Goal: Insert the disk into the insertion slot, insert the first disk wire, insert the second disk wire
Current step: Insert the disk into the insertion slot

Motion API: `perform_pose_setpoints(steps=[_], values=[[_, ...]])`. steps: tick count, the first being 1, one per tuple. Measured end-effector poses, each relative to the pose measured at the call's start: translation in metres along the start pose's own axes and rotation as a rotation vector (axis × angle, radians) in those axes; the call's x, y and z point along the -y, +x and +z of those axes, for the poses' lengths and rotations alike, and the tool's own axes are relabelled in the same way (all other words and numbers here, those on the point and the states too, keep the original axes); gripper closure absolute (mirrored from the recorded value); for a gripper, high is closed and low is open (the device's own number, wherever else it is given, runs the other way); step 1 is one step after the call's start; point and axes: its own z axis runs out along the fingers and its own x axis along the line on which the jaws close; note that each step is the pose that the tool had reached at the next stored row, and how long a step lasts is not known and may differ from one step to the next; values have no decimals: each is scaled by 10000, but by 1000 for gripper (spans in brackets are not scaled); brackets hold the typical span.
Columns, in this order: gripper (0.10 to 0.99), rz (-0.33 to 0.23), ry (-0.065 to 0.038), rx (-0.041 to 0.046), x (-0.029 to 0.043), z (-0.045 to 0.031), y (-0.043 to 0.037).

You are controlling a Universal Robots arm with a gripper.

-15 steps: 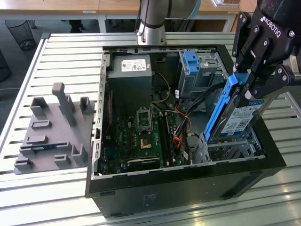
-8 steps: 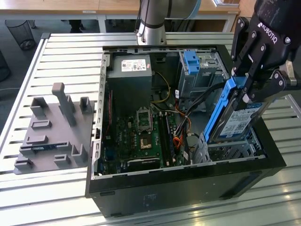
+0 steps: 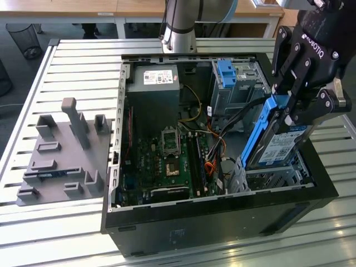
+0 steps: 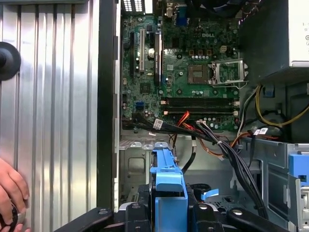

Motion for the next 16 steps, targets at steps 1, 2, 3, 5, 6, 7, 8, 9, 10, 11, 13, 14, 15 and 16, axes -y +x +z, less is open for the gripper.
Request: perform_pose_setpoints(steps=[1, 2, 3, 5, 6, 7, 8, 9, 10, 11, 13, 14, 15, 16], values=[[722, 0, 0, 0, 0, 10, 0], [722, 0, 0, -1, 0, 19, 0], [722, 0, 0, -1, 0, 30, 0], [722, 0, 0, -1, -2, 48, 0], [722, 0, 0, -1, -3, 58, 0], [722, 0, 0, 0, -6, 68, 0], [722, 1, 0, 0, -9, 79, 1], [722, 0, 0, -1, -11, 90, 1], [722, -1, 0, -1, -12, 102, 1], [722, -1, 0, 0, -13, 113, 1], [722, 0, 0, -1, -17, 135, 1], [722, 1, 0, -2, -20, 146, 1], [722, 0, 0, -2, -22, 156, 1], [722, 0, 0, -1, -24, 165, 1]])
